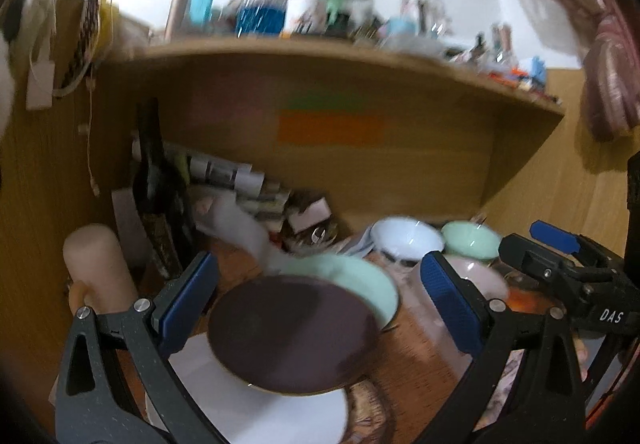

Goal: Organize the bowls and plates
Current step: 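Lower both grippers toward the rim of the dark brown plate, then close both grippers on the dark brown plate rim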

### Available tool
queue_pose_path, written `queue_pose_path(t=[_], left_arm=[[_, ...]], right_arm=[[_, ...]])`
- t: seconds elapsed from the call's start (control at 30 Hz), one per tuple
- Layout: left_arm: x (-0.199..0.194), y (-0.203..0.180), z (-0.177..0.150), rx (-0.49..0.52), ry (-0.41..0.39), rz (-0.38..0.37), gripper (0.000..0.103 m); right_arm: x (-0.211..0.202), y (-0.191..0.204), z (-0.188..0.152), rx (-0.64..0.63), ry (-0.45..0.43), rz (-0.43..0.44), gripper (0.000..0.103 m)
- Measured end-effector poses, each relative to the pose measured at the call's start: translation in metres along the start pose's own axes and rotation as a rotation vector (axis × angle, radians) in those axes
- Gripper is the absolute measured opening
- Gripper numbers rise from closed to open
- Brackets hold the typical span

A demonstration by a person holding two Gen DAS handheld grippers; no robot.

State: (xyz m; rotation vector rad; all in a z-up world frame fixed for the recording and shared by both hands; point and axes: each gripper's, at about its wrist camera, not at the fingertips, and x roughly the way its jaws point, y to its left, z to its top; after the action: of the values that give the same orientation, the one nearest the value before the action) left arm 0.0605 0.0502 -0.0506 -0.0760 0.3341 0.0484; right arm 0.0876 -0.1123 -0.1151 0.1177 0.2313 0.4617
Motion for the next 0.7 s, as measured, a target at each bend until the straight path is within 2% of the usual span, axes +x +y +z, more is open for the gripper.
queue_pose_path(t=[0.13,0.17,0.2,0.33,0.53,0.57,0.7], left_arm=[[0.023,0.018,-0.01,0.012,0.071,0.042,0.1],[0.031,0.025,-0.013,0.016,0.097,0.057,0.096],[0.038,0.03,-0.015,0.016,0.123,0.067,0.09],[0.062,0.054,-0.025,-0.001,0.22,0.086,0.079],[0.091,0.088,-0.038,-0.035,0.336,0.091,0.068],[0.092,0.09,-0.038,-0.037,0.346,0.088,0.066],[0.106,0.102,-0.045,-0.055,0.409,0.058,0.059]], right_arm=[[0.029,0.005,-0.013,-0.015,0.085,0.002,0.103],[0.042,0.006,-0.018,-0.016,0.124,0.006,0.103],[0.042,0.006,-0.018,-0.016,0.124,0.006,0.101],[0.067,0.006,-0.029,-0.004,0.196,0.003,0.094],[0.102,0.01,-0.041,0.008,0.317,0.038,0.077],[0.102,0.01,-0.041,0.008,0.317,0.038,0.072],[0.118,0.016,-0.047,-0.014,0.368,0.032,0.06]])
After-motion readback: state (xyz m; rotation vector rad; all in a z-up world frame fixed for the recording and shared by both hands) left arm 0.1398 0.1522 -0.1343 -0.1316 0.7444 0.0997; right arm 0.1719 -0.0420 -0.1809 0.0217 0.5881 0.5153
